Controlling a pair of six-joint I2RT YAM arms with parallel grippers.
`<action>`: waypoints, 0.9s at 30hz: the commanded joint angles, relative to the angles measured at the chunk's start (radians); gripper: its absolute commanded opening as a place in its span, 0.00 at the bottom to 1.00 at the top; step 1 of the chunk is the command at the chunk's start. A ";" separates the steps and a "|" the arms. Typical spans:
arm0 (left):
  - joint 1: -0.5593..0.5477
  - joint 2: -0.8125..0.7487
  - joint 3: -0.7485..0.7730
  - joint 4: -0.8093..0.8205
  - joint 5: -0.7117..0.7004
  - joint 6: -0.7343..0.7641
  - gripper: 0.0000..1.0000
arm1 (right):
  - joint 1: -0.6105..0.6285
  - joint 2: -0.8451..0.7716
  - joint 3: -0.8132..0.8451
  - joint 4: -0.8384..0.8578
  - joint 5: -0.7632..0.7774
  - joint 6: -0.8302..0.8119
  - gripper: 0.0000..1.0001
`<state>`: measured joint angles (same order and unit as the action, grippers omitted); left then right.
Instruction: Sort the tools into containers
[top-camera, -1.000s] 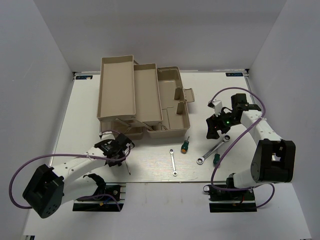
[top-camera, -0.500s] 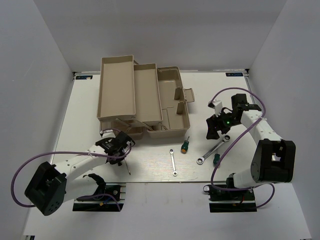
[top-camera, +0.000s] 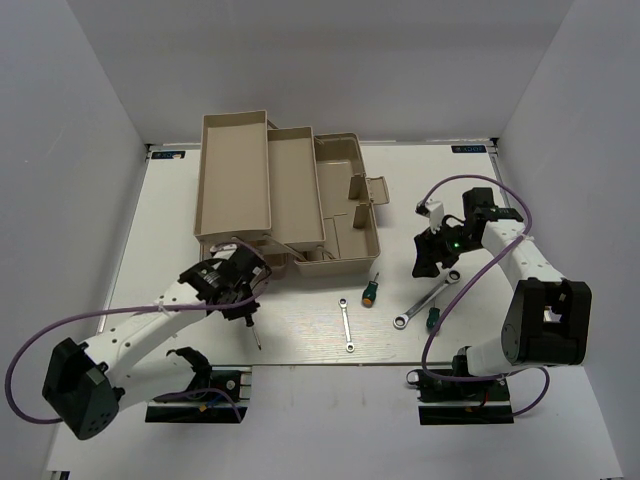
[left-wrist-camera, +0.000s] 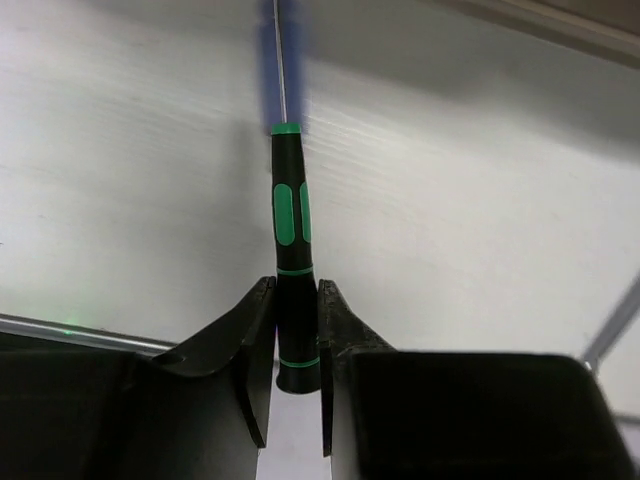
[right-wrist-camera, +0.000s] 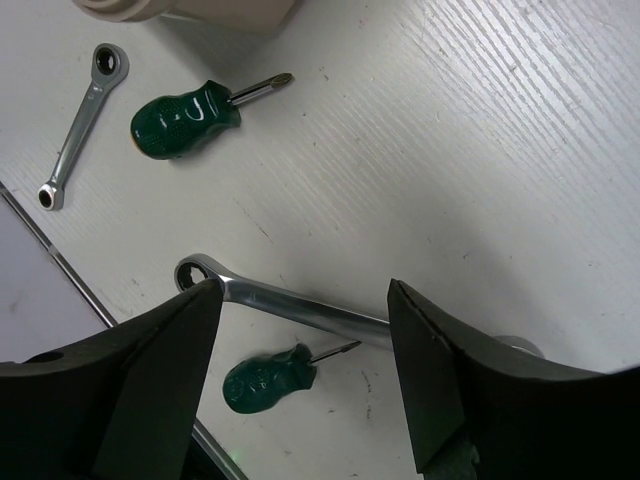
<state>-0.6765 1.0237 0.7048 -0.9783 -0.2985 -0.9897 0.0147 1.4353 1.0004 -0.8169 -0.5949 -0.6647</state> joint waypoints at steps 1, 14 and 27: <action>-0.030 0.051 0.094 -0.002 0.102 0.110 0.00 | -0.002 0.011 0.043 -0.025 -0.045 -0.009 0.73; -0.221 0.231 0.263 -0.005 0.341 0.311 0.00 | -0.033 0.002 0.040 -0.024 -0.029 -0.027 0.71; -0.380 0.390 0.510 0.188 0.808 0.740 0.00 | -0.035 -0.001 0.049 -0.037 -0.022 -0.029 0.71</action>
<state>-1.0225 1.3865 1.1442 -0.8463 0.3279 -0.3931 -0.0185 1.4353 1.0080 -0.8265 -0.6060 -0.6800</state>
